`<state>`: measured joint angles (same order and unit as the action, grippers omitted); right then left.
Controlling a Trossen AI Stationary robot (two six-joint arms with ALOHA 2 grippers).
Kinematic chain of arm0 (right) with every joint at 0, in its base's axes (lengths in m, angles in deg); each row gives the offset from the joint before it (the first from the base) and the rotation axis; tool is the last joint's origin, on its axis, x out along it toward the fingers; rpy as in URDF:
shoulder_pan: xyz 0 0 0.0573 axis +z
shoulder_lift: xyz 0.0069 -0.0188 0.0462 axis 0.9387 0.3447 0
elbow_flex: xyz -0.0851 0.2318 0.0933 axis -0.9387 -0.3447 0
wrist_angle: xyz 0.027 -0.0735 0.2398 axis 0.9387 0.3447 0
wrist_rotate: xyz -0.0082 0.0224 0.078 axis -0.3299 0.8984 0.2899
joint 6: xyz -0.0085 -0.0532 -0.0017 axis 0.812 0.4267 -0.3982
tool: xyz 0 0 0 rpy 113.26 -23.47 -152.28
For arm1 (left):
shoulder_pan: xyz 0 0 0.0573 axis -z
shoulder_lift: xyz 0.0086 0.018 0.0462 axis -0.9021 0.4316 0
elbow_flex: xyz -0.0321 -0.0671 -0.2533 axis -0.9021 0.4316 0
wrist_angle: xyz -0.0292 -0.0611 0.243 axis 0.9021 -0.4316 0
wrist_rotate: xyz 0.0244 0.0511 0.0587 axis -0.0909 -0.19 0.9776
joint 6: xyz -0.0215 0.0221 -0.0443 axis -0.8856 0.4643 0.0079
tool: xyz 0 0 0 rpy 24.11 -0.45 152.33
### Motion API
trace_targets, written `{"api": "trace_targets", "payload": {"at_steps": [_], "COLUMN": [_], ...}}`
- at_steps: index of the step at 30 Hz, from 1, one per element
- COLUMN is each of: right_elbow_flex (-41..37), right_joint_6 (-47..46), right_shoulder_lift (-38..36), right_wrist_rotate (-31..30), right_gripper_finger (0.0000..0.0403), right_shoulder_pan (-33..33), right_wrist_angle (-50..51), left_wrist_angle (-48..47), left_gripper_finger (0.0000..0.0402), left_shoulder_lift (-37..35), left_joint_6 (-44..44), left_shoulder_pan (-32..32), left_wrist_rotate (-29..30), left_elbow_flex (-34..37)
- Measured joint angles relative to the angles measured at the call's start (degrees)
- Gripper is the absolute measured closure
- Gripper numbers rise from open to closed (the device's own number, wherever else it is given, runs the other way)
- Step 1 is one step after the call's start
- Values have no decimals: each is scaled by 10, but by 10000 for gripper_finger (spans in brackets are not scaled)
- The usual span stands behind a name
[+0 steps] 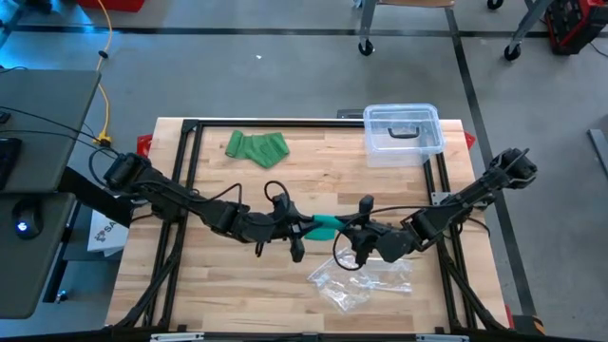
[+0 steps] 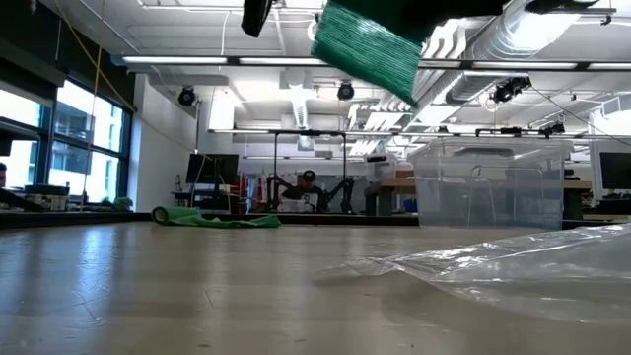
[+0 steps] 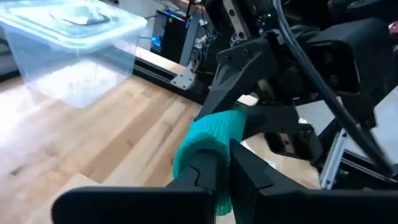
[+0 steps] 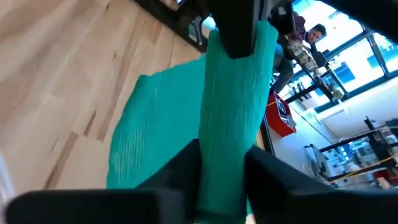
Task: Roll bandage
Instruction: Roll the blue bandage
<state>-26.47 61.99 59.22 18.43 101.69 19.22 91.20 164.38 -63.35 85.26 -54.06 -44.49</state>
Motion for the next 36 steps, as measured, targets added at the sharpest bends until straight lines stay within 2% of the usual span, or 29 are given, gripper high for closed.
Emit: {"api": "trace_targets", "payload": {"at_steps": [6, 11, 13, 15, 19, 22, 24, 30, 33, 36], "right_elbow_flex": [1, -2, -24, -56, -143, -188, -193, -138, -103, -78], "right_joint_6": [-48, -119, -138, -132, -81, -47, -43, 7, 42, 85], "right_shoulder_lift": [-47, -97, -103, -102, -92, -73, -56, 4, 27, 38], "right_wrist_rotate": [-45, -42, -45, -38, 4, 108, 165, 210, 163, 142], "right_gripper_finger": [204, 187, 187, 188, 188, 188, 188, 188, 196, 231], "right_shoulder_pan": [37, 58, 55, 47, 21, -3, -16, -42, -44, -47], "right_wrist_angle": [18, 79, 66, -8, -261, -433, -500, -522, -519, -521], "left_wrist_angle": [-20, -19, -3, 15, 44, 64, 69, 78, 78, 81], "left_gripper_finger": [396, 396, 396, 396, 396, 396, 396, 396, 396, 396], "left_shoulder_lift": [-50, -87, -92, -94, -94, -93, -93, -94, -93, -93], "left_joint_6": [59, 124, 144, 163, 187, 196, 197, 193, 188, 181], "left_shoulder_pan": [20, 51, 66, 79, 102, 109, 111, 110, 110, 111], "left_wrist_rotate": [59, 81, 78, 75, 73, 72, 71, 55, 54, 37], "left_elbow_flex": [0, 0, 0, 0, 0, 0, 0, 0, 0, 0]}}
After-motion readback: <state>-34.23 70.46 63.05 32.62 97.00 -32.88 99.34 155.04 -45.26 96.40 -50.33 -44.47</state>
